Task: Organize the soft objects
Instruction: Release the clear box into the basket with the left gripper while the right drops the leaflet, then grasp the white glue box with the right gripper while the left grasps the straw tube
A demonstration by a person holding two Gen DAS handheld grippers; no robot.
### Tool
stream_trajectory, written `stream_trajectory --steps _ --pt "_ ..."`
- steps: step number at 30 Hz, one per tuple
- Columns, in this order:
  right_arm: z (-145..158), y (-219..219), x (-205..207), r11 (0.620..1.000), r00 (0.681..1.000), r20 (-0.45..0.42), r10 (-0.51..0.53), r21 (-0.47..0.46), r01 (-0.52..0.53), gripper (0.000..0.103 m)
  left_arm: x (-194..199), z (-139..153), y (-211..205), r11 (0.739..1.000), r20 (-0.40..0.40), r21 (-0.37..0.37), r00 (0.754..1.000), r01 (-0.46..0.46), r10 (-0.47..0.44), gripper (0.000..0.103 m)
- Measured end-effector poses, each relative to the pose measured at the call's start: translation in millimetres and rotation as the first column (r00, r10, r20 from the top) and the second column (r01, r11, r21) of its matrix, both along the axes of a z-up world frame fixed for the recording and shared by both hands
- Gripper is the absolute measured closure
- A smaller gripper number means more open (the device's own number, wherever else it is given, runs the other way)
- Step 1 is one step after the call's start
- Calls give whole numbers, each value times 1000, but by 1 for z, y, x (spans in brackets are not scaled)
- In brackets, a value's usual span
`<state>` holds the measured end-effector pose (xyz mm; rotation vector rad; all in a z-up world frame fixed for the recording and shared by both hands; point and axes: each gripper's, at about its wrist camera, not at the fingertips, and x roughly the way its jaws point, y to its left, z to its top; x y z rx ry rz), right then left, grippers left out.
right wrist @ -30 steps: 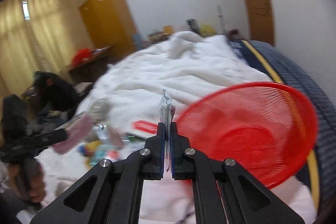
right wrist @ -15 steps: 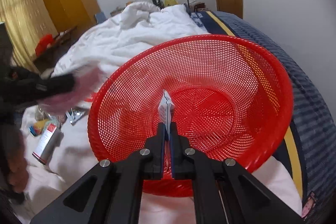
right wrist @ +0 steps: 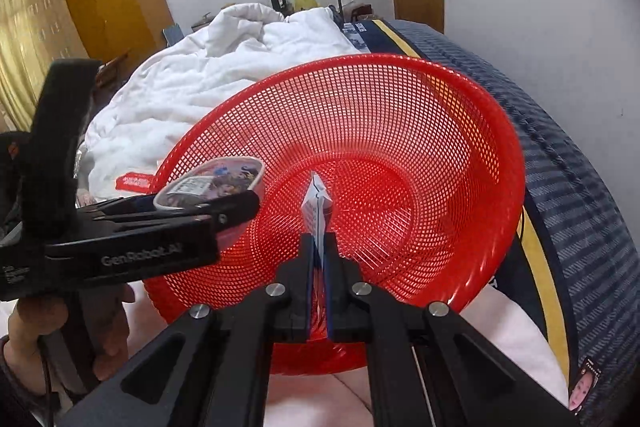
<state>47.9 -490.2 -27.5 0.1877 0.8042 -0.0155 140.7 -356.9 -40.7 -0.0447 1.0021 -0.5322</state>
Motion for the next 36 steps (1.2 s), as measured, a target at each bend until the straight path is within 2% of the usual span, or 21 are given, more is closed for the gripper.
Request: stream_trajectory --steps 4,6,8,10,14,17,19,23,25,28,30,32,33,34,35,36 --pt "-1 6 -1 1000 1000 -3 5 -27 -5 99 -5 4 4 999 -4 -41 1000 -6 6 9" --pt "-1 5 -1 1000 1000 -6 2 -25 -3 98 -3 4 8 997 -29 -77 1000 -5 3 1" --pt "-1 3 0 1000 1000 -7 3 -10 -3 88 -3 5 14 992 -33 -127 999 -7 3 1" --pt "0 3 0 1000 1000 -4 3 -4 -3 72 -2 6 19 988 -42 -152 999 -11 4 1" --pt "6 6 -5 1000 999 29 15 -12 -15 54 1 9 31 976 -68 -219 998 -10 -5 1" --pt "11 10 -9 999 997 65 37 -15 -36 50 -5 18 46 956 -90 -294 996 -12 -15 1" --pt "16 14 -13 999 995 89 53 -3 -53 47 -12 28 62 932 -98 -363 995 -5 -32 1" --pt "27 24 -22 995 987 138 86 28 -91 43 -29 56 104 896 -50 -445 998 1 -26 1" --pt "36 34 -28 991 979 165 121 42 -130 37 -43 71 135 879 -37 -476 999 -17 -1 1" --pt "49 58 -37 970 958 192 214 76 -232 30 -66 90 186 878 11 -475 998 -51 64 1" --pt "55 80 -42 950 938 197 285 74 -304 29 -87 98 230 901 71 -420 985 -112 156 1" --pt "60 106 -44 914 910 176 375 95 -395 29 -103 96 267 896 114 -402 961 -189 254 1" --pt "61 118 -42 894 896 162 414 112 -433 29 -113 91 288 904 133 -346 941 -251 312 1" --pt "63 133 -41 877 883 146 446 127 -463 29 -113 86 302 903 140 -322 929 -285 343 1" --pt "63 145 -39 863 873 128 471 137 -486 29 -119 81 316 893 140 -313 915 -323 379 1" --pt "64 159 -34 851 863 101 495 145 -505 29 -127 73 334 871 137 -308 888 -384 440 1"
